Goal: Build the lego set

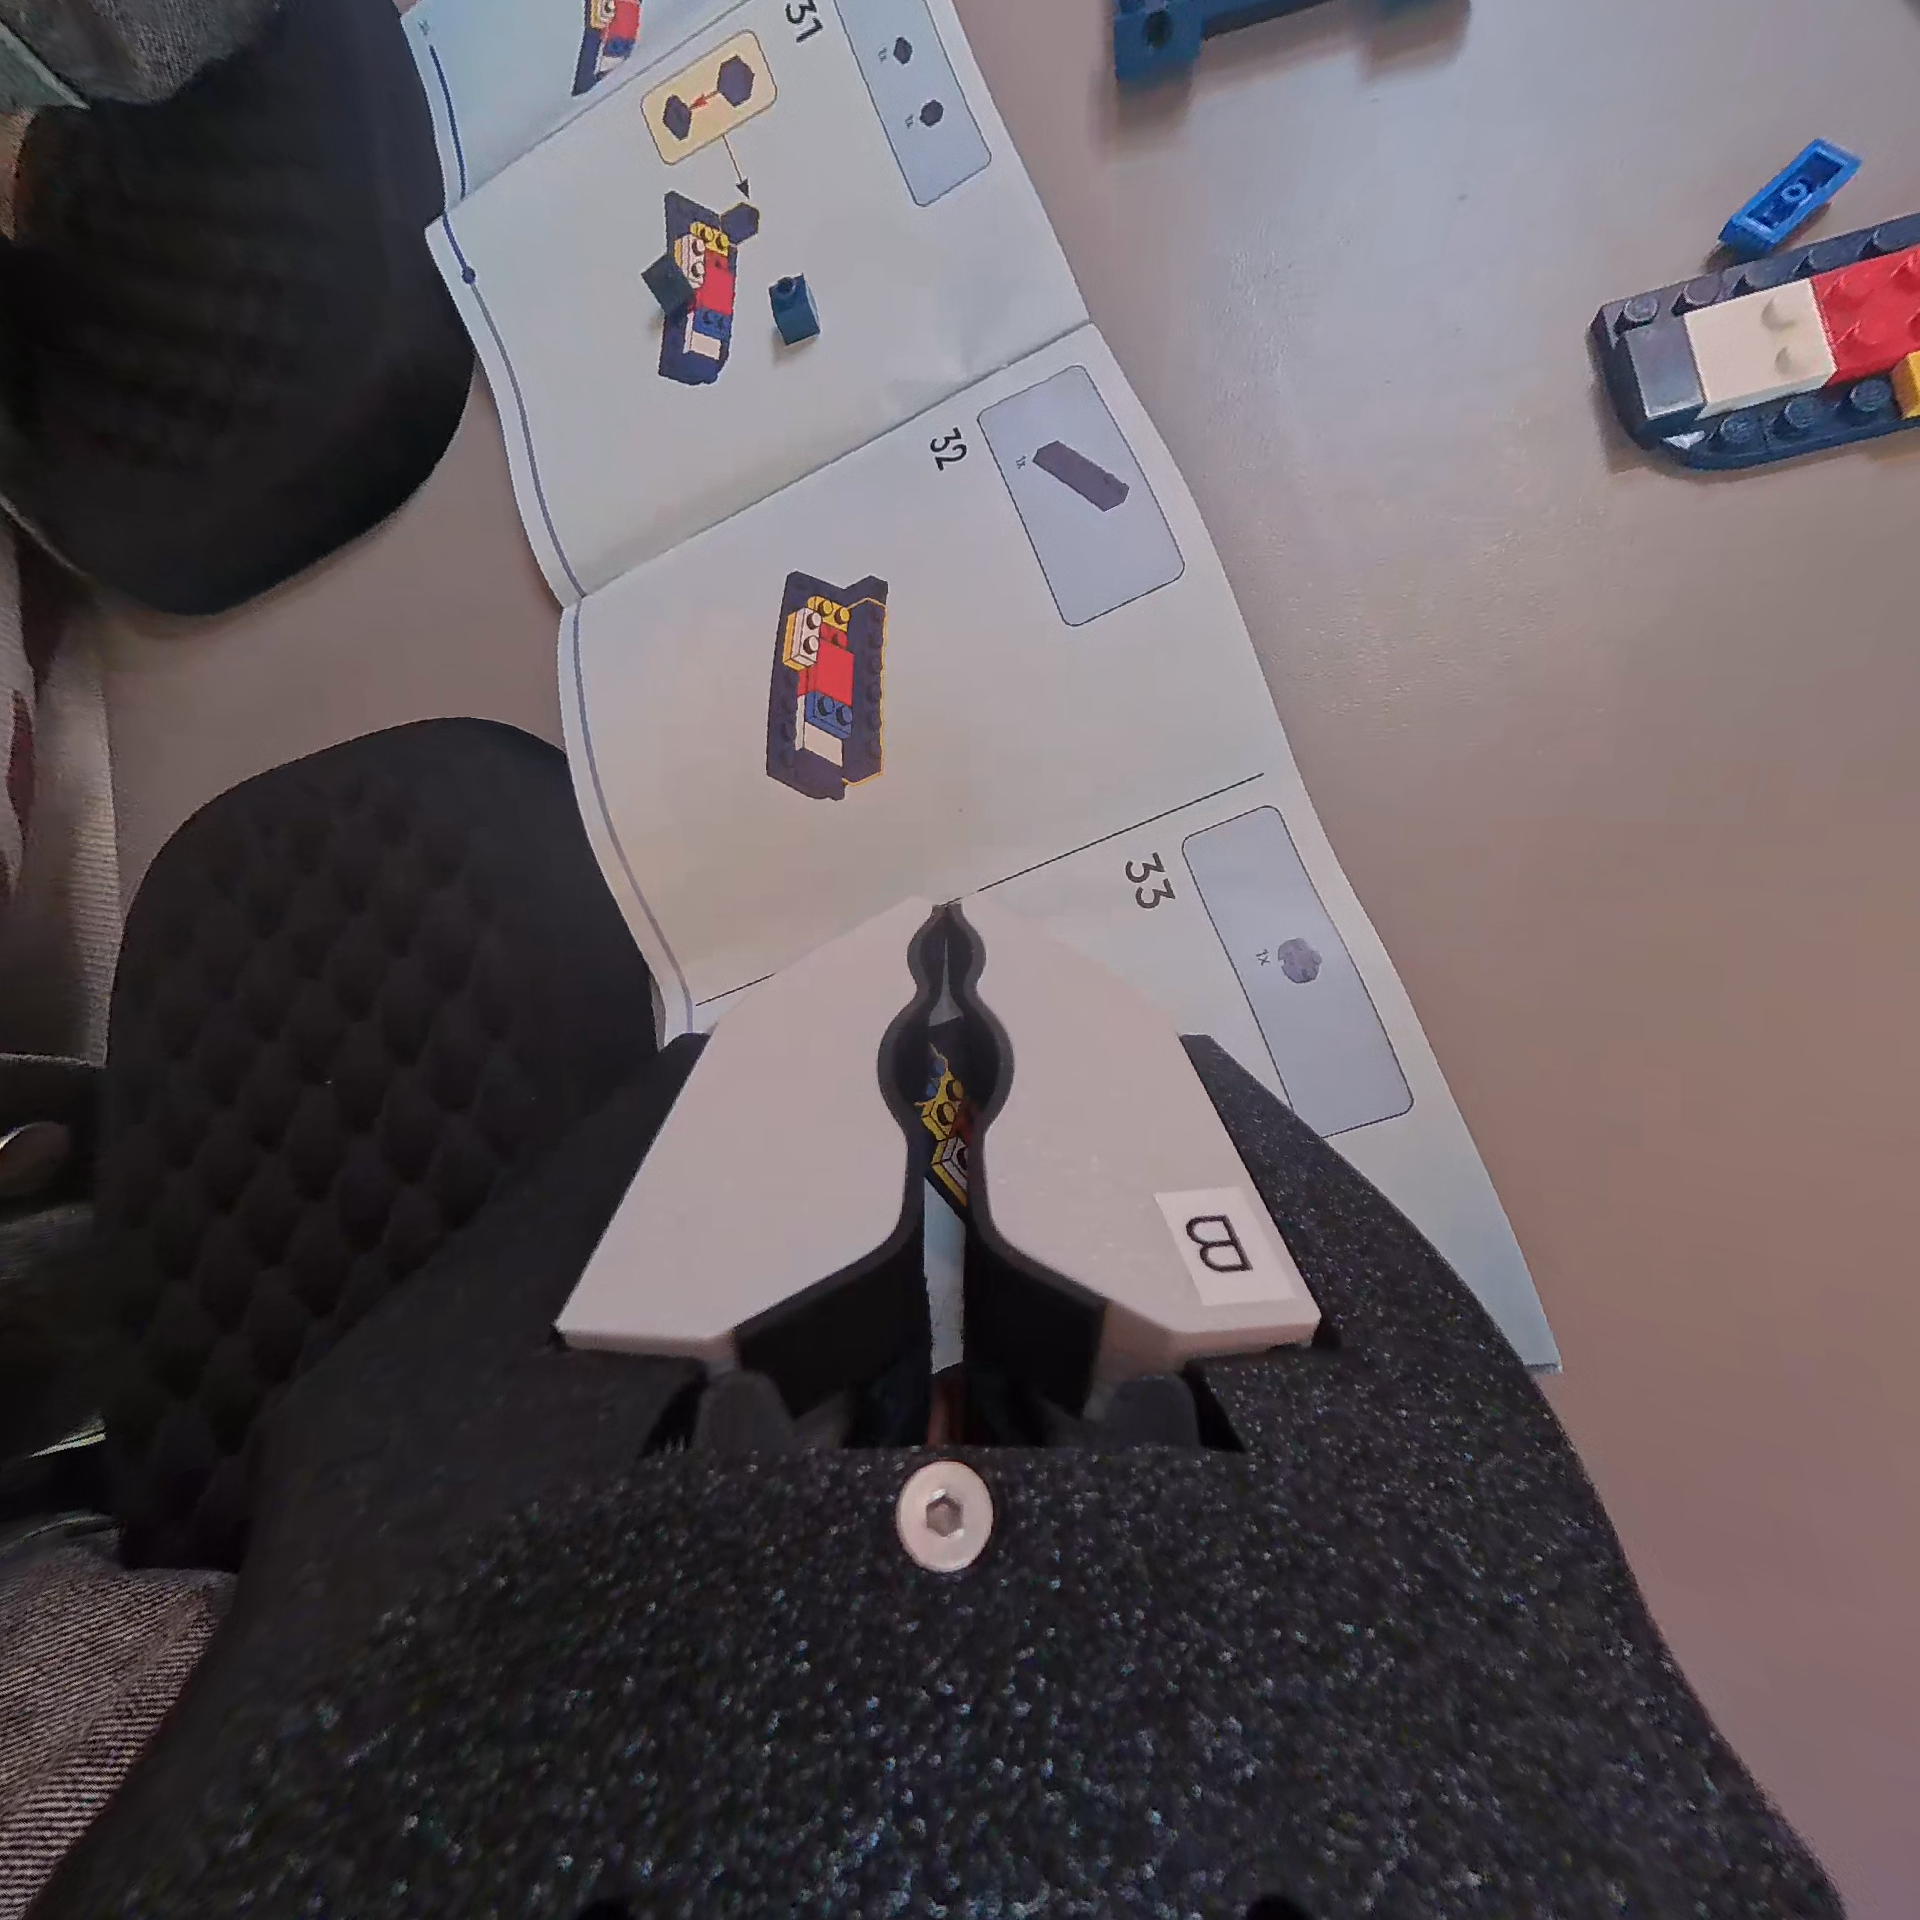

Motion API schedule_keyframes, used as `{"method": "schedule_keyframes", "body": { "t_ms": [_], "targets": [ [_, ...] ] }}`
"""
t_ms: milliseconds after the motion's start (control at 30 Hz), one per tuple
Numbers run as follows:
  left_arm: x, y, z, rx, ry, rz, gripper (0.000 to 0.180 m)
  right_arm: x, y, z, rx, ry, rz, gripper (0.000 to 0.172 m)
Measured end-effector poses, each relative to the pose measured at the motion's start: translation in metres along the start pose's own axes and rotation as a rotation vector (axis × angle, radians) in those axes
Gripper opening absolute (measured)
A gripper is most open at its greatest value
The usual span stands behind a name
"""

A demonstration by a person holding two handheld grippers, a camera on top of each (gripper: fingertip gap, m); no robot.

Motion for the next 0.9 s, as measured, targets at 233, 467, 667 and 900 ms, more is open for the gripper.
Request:
{"method": "schedule_keyframes", "body": {
  "t_ms": [233,467,667,900],
  "targets": [
    [0.038,-0.116,-0.002,-1.069,-0.134,-0.451,0.008,-0.001,0.0,0.0,-0.008,-0.015,0.009,0.0],
    [0.07,-0.146,0.074,-1.575,-0.369,-0.776,0.011,-0.002,0.001,0.0,-0.017,-0.025,0.005,0.001],
    [-0.019,-0.065,0.187,-1.788,0.097,-0.763,0.015,-0.003,0.001,0.0,-0.024,-0.045,0.017,0.001],
    [-0.079,-0.068,0.277,-1.938,0.332,-0.473,0.044,0.0,0.0,-0.001,0.014,-0.009,-0.005,0.0]
  ]
}}
Point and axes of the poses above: each gripper's, where its closed fingertips meet, z back along the fingers, y out of its top, x = y × z across the jaws, the point moved 6 cm from there along z, back along the fingers, and after that the axes turned 5 degrees about y, right-handed, at the moved point
